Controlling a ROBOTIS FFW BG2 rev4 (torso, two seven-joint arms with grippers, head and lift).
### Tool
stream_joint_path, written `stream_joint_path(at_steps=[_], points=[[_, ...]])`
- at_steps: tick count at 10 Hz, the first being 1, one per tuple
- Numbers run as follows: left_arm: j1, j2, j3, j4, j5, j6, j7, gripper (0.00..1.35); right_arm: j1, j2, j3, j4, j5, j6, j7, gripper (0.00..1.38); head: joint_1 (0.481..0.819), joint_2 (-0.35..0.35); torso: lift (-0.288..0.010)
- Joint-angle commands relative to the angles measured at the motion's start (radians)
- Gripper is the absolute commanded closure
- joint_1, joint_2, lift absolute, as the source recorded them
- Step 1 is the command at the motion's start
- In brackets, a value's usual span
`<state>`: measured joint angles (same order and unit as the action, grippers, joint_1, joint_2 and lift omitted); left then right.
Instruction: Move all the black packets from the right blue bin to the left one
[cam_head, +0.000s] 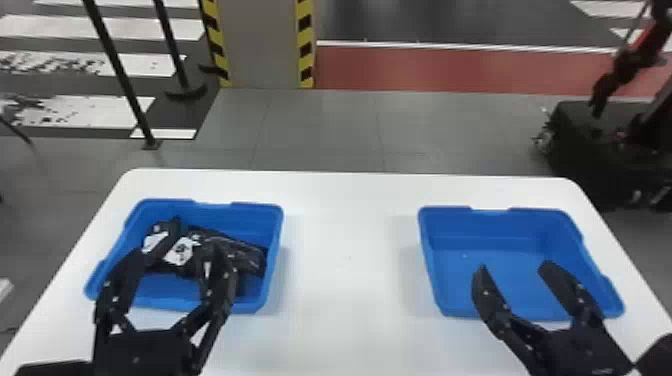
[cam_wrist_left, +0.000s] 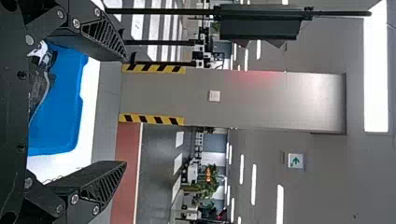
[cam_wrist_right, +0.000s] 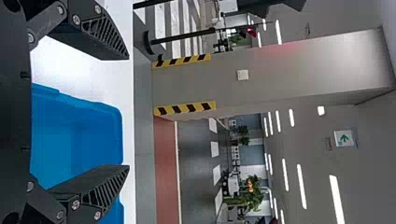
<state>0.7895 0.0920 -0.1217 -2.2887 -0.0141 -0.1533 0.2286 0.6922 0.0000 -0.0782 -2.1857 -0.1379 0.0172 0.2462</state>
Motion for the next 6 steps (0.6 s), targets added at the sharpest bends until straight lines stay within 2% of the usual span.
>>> stream_joint_path(at_steps=[1,6], points=[[0.001,0.000,0.001,0.000,0.000,-0.006,-0.002,0.26,0.002,0.001,0.000,0.000,0.001,0.000,-0.001,0.21,0.695,0.000,-0.110],[-0.004,-0.002,0.002,0.000,0.002,-0.011,-0.014,0.25,0.000,0.001,0.000,-0.010,0.006,0.000,-0.001,0.21,0.695,-0.001,-0.110]])
